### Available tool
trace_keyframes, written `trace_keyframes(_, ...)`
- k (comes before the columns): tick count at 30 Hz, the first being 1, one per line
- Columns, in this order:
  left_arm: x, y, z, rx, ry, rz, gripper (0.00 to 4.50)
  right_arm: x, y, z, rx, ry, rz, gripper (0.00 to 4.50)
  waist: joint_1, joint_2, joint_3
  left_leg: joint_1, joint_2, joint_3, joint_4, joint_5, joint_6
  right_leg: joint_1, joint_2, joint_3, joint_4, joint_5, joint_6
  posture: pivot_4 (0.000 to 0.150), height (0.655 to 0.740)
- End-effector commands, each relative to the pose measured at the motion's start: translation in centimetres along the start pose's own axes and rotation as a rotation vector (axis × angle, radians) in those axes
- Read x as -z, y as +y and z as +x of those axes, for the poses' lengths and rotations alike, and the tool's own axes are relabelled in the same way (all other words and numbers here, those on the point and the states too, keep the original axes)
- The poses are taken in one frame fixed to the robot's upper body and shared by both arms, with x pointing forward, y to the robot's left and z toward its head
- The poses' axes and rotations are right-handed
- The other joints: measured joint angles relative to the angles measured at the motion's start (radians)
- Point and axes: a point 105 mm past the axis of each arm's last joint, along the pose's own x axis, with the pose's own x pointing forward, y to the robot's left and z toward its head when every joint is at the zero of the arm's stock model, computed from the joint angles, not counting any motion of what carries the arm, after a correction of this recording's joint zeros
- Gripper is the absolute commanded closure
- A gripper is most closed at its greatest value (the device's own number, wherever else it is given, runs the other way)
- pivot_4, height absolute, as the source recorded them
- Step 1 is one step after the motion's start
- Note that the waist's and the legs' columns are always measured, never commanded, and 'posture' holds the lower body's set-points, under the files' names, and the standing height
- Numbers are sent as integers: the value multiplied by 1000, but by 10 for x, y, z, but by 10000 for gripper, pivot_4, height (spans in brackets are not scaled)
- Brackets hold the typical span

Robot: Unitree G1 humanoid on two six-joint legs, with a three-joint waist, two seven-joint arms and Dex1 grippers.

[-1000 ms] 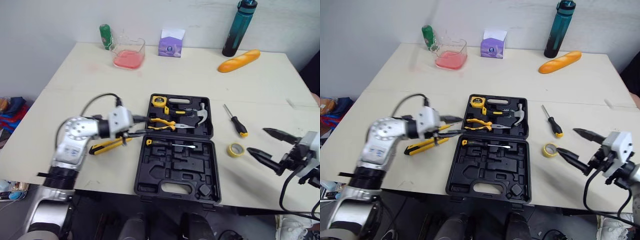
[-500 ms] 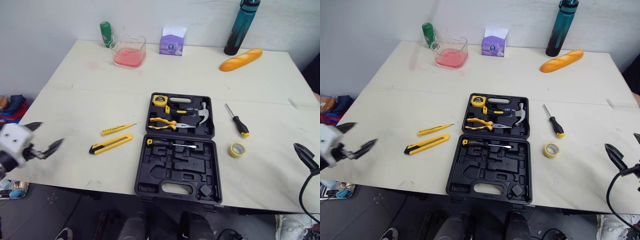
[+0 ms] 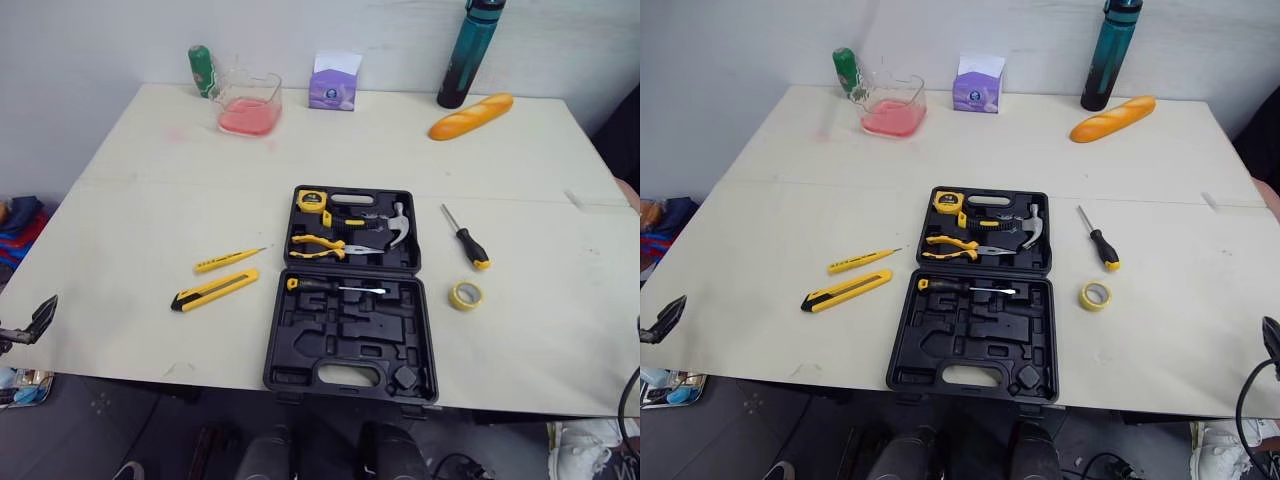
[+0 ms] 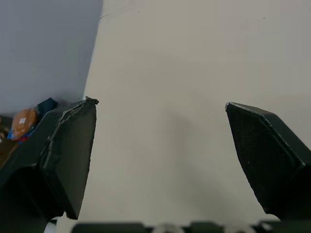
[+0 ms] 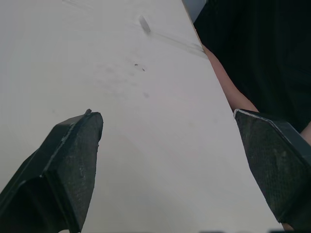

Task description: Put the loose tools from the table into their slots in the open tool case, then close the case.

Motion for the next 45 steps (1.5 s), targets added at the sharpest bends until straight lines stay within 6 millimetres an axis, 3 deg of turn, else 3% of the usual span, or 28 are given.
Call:
trace_keyframes(1, -27, -6, 7, 51, -90, 34, 377, -22, 6, 11, 1, -99, -12, 0, -1, 0, 0, 0, 0, 0, 0, 0, 0, 0, 0, 0, 0, 0, 0, 1500, 7400)
trace_keyframes(6, -50, -35, 18, 192, -171, 16, 377, -39, 31, 26, -91, -136, -2, 0, -4, 2, 1, 0, 0, 2, 0, 0, 0, -1, 1, 0, 5, 0, 0, 1500, 7400)
trace_keyframes(10, -76, -75, 24, 412, -205, 21, 377, -47, 48, 49, -143, 2, 23, 0, -2, 2, 1, 0, 0, 3, 1, 0, 1, -1, 1, 1, 5, 0, 0, 1500, 7400)
trace_keyframes(15, -112, -105, 29, 586, -279, 17, 377, -89, 80, 66, -295, -49, 64, 0, 1, 4, 2, -1, 1, 2, 1, 1, 0, -2, 2, 3, 6, 0, -1, 1500, 7400)
trace_keyframes(18, -127, -121, 24, 728, -286, -5, 377, -86, 97, 71, -364, 182, 112, 0, 1, 6, 3, -1, 1, 2, 1, 1, 0, -2, 3, 1, 6, -1, -2, 1500, 7400)
trace_keyframes(20, -134, -129, 22, 796, -285, -9, 377, -97, 112, 71, -444, 216, 164, 0, 1, 6, 3, -2, 1, 3, 1, 1, 1, -2, 3, 1, 5, -1, -2, 1500, 7400)
trace_keyframes(25, -153, -157, 16, 955, -335, 65, 377, -118, 129, 79, -519, 312, 208, 0, 2, 6, 4, -3, 0, 3, 1, 1, 1, -2, 4, 0, 4, -1, -2, 1500, 7400)
trace_keyframes(30, -172, -187, 11, 1083, -410, 78, 377, -118, 134, 91, -513, 451, 126, 0, 5, 6, 8, -4, -1, 2, 2, 2, 2, -2, 3, 0, 4, 0, -1, 1500, 7400)
trace_keyframes(34, -169, -197, 12, 1123, -399, 90, 377, -120, 144, 102, -547, 468, 145, 0, 3, 5, 8, -4, -2, 2, 2, 2, 2, -2, 4, 0, 3, 0, -1, 1500, 7400)
trace_keyframes(45, -189, -220, 1, 1175, -496, 80, 377, -102, 157, 136, -502, 487, 99, 0, 2, 4, 9, -6, -2, 3, 2, 3, 2, -3, 4, 0, 2, 0, 0, 1500, 7400)
